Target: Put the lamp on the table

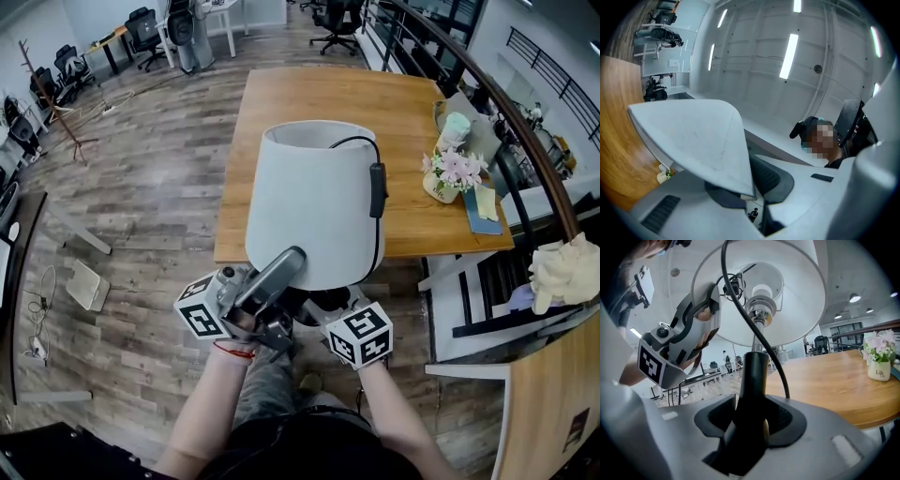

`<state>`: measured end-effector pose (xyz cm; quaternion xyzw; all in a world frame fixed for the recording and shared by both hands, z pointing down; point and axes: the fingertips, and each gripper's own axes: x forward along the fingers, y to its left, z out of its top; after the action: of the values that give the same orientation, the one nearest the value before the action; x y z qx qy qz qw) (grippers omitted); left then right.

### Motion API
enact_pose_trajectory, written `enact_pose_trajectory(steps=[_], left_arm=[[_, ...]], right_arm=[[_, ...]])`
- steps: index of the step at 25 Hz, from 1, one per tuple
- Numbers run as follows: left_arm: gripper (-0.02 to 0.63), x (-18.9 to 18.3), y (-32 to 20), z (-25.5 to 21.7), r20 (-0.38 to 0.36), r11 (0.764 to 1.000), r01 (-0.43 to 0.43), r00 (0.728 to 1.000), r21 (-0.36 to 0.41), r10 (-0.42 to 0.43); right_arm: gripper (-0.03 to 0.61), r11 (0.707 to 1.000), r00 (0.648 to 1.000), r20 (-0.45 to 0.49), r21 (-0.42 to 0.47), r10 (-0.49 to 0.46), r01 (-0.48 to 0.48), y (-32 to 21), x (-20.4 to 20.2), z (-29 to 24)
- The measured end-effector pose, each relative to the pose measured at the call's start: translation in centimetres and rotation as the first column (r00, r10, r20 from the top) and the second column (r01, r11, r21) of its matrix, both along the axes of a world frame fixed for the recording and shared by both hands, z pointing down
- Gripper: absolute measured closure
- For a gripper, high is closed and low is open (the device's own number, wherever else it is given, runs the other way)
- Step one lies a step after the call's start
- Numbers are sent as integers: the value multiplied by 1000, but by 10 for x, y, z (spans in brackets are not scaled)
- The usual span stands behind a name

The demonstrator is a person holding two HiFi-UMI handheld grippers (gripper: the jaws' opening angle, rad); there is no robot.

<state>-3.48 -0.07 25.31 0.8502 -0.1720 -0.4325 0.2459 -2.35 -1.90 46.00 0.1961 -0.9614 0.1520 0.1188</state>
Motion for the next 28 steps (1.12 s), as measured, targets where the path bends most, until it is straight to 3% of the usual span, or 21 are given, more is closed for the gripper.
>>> enact_pose_trajectory(steps=[15,28], left_arm=[[598,-24,-161,8,-2,985,-171,985,-2,171],[614,-58,-251,31,-33,966,-259,966,-12,258]], right_arm=[[380,987,988,-12,-29,155,-155,-160,-24,9],[380,975,975,-26,-2,222,-222,-251,-54,31]])
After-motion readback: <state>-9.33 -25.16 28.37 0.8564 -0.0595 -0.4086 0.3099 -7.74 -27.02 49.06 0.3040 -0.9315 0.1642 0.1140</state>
